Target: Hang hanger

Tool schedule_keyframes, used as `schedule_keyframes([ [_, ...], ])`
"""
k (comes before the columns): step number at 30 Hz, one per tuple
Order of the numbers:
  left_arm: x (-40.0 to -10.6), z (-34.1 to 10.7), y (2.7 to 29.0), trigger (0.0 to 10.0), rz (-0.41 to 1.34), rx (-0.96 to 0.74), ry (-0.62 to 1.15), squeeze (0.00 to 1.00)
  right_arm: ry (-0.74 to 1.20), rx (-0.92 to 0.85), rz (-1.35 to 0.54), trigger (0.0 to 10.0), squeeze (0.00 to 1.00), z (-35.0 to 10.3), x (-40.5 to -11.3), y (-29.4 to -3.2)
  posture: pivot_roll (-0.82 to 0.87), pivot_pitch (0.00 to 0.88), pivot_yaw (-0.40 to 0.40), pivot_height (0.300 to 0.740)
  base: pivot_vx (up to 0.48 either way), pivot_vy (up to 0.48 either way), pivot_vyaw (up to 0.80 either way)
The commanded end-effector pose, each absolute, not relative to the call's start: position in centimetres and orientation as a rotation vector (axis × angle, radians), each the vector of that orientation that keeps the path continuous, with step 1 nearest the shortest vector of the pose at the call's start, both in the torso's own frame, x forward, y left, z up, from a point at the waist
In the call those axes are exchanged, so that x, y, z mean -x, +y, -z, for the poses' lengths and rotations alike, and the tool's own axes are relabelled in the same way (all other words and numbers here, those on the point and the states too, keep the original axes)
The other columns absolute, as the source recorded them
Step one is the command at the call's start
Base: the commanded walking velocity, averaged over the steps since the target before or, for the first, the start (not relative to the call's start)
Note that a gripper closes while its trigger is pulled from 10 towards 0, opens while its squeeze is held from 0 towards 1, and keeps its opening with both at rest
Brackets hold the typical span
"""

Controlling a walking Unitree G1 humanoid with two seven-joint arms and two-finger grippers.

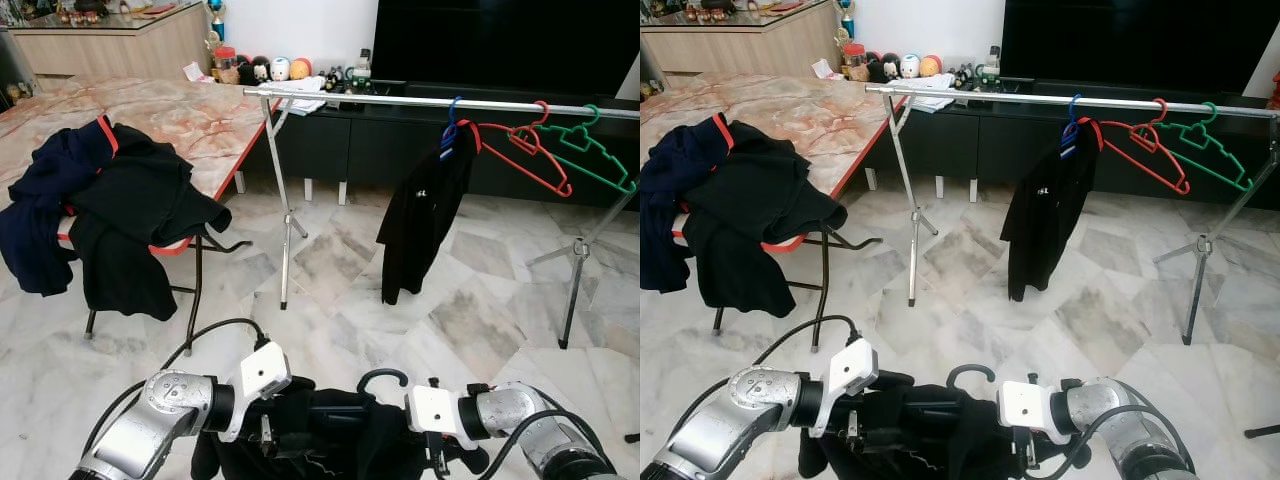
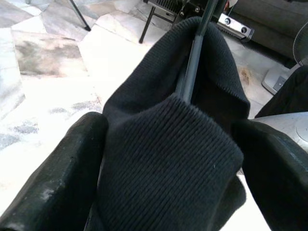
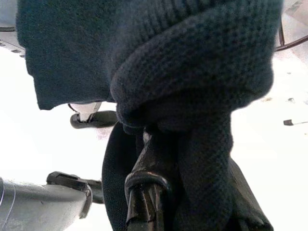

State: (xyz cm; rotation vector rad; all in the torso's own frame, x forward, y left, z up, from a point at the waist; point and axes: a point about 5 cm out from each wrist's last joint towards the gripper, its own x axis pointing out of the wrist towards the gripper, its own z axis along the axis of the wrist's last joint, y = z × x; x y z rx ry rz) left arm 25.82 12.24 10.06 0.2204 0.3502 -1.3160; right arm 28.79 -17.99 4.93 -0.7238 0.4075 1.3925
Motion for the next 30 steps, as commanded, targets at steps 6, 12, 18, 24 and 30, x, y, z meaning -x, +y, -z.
schedule_keyframes([
  [6, -25.75, -9.62, 11.91, 2.7, 1.332, -0.247, 0.375, 0.0, 0.287, 0.703, -1.389, 0.0, 0.0, -6.73, -30.0, -16.63, 0.04, 0.062, 0.002, 0.74, 0.0, 0.0, 0.0],
  [12, -25.78, -9.48, 11.93, 0.0, 1.338, -0.295, 0.393, 0.0, 0.294, 0.702, -1.383, 0.0, 0.0, -6.91, -30.26, -16.57, 0.03, 0.065, 0.004, 0.74, 0.0, 0.0, 0.0],
  [18, -26.02, -9.65, 11.69, 0.0, 1.331, -0.305, 0.386, 0.0, 0.29, 0.697, -1.382, 0.0, 0.0, -7.1, -30.5, -16.18, 0.03, 0.066, 0.004, 0.74, 0.0, 0.0, 0.0],
  [24, -26.23, -9.9, 11.37, 0.0, 1.326, -0.297, 0.37, 0.0, 0.288, 0.692, -1.381, 0.0, 0.0, -7.12, -30.58, -15.93, 0.04, 0.065, 0.003, 0.74, 0.0, 0.0, 0.0],
  [30, -26.37, -9.98, 11.05, 0.0, 1.325, -0.289, 0.36, 0.0, 0.29, 0.687, -1.376, 0.0, 0.0, -7.11, -30.63, -15.84, 0.04, 0.067, 0.002, 0.74, 0.0, 0.0, 0.0],
])
